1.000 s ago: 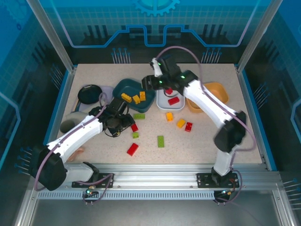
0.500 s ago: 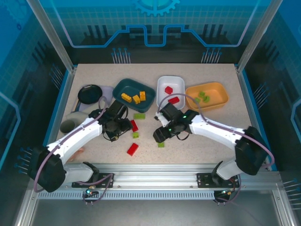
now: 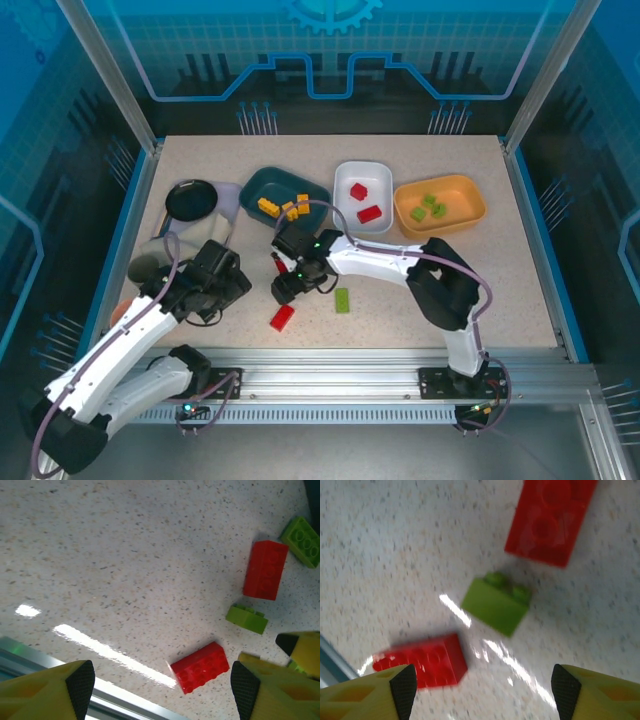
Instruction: Sort the legos into containers by color
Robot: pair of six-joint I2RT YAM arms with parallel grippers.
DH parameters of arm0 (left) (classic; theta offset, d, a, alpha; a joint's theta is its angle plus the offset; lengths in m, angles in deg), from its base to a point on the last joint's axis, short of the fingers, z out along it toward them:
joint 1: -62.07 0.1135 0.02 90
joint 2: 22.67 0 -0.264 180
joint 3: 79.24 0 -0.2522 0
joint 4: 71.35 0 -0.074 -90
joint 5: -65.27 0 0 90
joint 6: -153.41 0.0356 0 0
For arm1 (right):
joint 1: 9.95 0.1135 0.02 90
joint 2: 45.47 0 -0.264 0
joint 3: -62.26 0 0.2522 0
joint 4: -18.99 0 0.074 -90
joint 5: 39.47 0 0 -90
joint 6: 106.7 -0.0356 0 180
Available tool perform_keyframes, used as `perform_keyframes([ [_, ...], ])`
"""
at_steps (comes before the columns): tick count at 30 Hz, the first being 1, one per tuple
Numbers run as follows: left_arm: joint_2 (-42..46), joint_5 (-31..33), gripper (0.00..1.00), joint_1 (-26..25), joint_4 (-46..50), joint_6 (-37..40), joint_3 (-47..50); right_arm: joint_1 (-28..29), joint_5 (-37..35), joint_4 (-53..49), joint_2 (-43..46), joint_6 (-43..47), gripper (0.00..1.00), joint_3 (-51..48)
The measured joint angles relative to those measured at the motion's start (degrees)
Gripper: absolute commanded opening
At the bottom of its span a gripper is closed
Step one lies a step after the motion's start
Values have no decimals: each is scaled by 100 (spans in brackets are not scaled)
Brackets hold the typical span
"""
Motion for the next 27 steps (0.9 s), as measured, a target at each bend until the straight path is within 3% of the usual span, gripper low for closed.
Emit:
perform_keyframes([
  [5,175,57,76,0,212,-7,33,33,-275,-367,-636,-380,70,713],
  [12,466,-66,76,7,61,61,160,33,-566,-903,-1224,-686,49,1416],
  [19,669,-278,77,7,-212,181,251,31,-590,-1150,-1233,-765,29,1475],
  [23,697,-785,77,11,-933,358,476,0,-710,-1196,-1117,-748,25,1392],
  [27,332,-1362,77,11,-1829,470,509,-251,-785,-1287,-393,-745,25,970],
])
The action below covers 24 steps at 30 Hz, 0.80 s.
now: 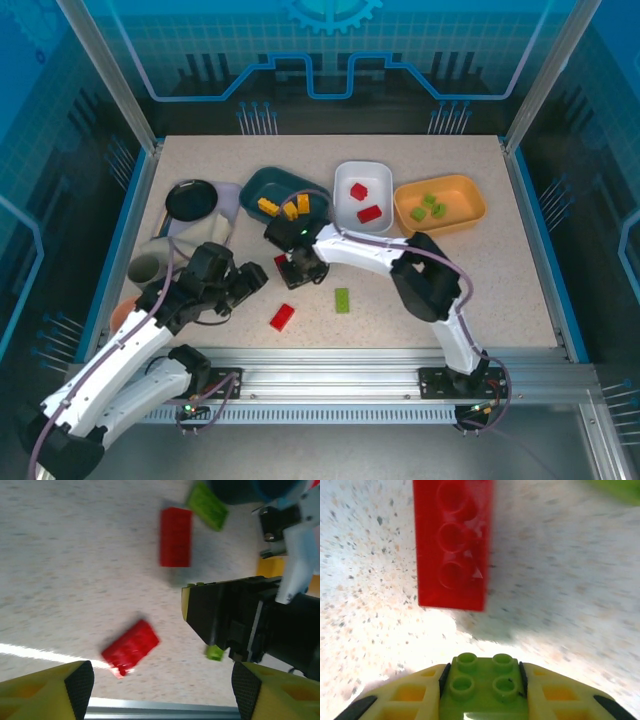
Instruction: Sort the legos into containers by color
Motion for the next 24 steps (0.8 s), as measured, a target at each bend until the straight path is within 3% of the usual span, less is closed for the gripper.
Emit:
perform_keyframes([
  [5,-1268,-605,78,-2,-990,225,-549,-1045,-111,-160,1250,118,25,-249],
  [10,-2892,-1084,78,-133,-1884,573,-1888,-2822,-282,-216,1825,402,26,-323],
  [16,-4520,-1462,78,-380,-2424,844,-3451,-4452,-509,-479,1117,645,26,153],
  [24,-5716,-1803,79,-529,-2463,1073,-4548,-5466,-680,-769,-310,664,27,1287],
])
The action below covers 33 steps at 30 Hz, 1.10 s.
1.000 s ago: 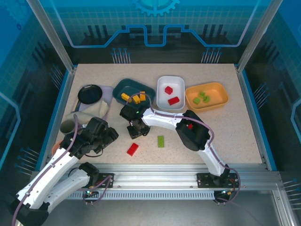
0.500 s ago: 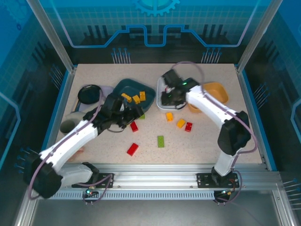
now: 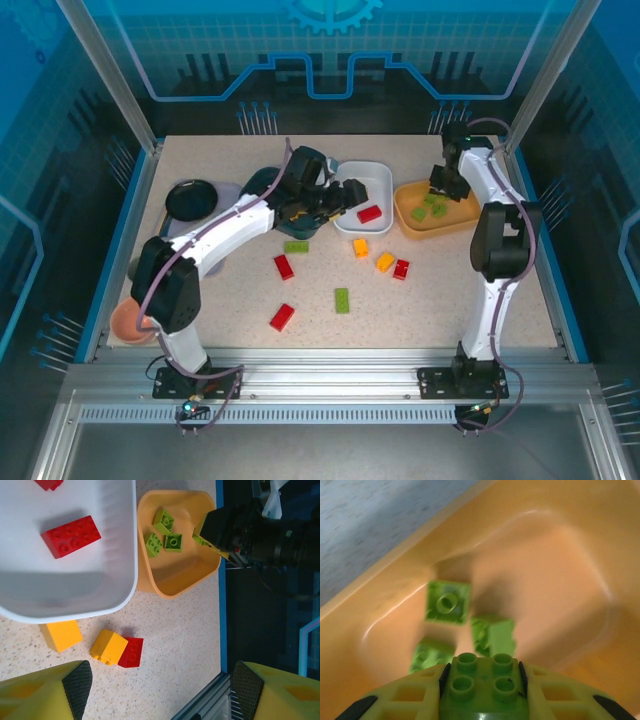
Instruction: Sort the legos into containers by color
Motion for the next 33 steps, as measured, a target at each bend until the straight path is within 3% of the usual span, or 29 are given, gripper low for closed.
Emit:
perform_keyframes([
  [4,-146,-44,79,0,175,22,-101,-269,0,-284,-804,-7,36,992],
  [9,-118,72,78,24,651,39,-72,-328,44,-592,-1338,-81,61,1652],
  [14,444,393,77,389,1237,-103,756,-179,66,-664,-1191,7,68,1628],
  [19,802,684,80,1064,1928,-262,1600,535,173,-28,214,195,71,227],
  [26,529,955,85,1080,2402,-260,1904,2503,1150,1405,2719,319,76,-2179],
  [33,87,1106,76,1080,2420,-127,1932,3056,2570,2356,3246,225,76,-3934],
])
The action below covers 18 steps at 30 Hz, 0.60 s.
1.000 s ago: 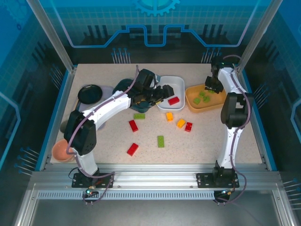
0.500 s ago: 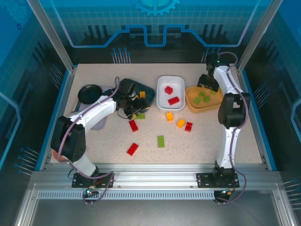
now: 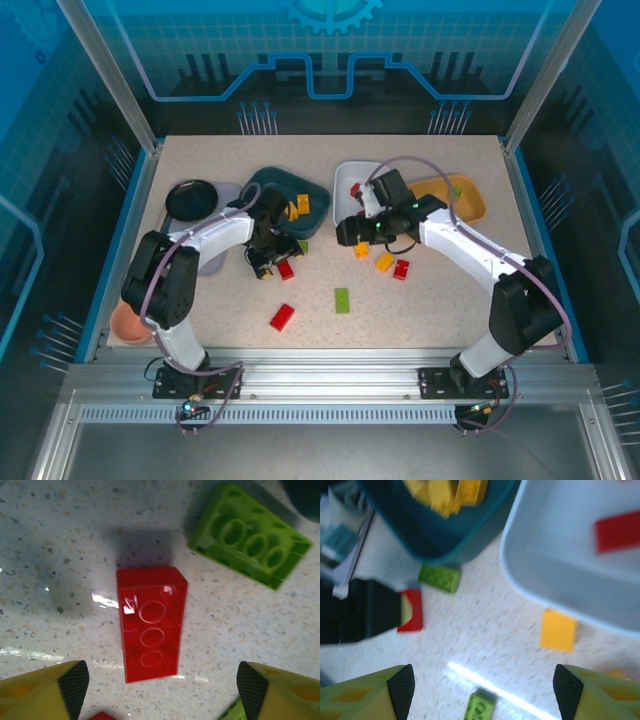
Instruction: Sort the legos into containers by color
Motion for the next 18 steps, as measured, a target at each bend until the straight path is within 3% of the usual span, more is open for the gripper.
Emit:
perform_keyframes([
  [9,-385,210,40,-17,-83,133,11,192,619,358,76,-79,75,-278],
  [18,192,533,37,-332,227,151,-236,42,337,361,417,-332,72,-264],
])
